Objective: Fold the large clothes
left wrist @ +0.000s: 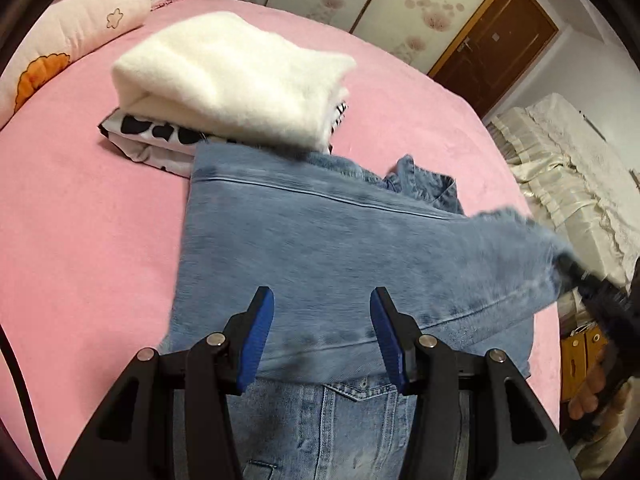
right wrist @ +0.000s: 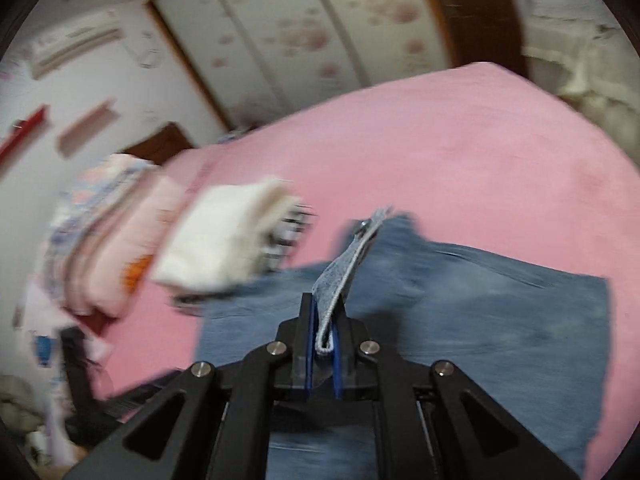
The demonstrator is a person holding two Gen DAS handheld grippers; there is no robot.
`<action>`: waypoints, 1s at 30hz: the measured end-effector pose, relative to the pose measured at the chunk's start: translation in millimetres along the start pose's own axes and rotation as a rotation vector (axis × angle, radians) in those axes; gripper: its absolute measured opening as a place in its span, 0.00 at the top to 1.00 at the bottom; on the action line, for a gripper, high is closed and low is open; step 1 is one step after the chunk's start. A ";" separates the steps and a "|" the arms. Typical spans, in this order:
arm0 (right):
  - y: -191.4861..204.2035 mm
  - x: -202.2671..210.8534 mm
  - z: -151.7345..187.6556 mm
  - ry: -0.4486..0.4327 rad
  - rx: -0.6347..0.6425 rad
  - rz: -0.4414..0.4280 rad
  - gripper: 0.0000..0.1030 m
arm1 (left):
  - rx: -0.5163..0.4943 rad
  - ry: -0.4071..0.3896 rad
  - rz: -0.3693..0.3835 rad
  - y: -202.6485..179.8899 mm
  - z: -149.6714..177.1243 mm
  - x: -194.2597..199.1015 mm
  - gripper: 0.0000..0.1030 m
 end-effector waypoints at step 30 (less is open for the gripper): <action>-110.5 -114.8 51.1 0.293 -0.115 0.103 0.47 | 0.008 0.150 -0.101 100.5 -66.5 -119.7 0.52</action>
Point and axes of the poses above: each gripper's, at about its wrist camera, not at the fingertips, and x roughly against the way its jaws point, y to its left, z to its underside, the point moved 8 cm from there along -x, roughly the way its jaws point, and after that the axes turned 1 degree about y, right-handed, at the moved point
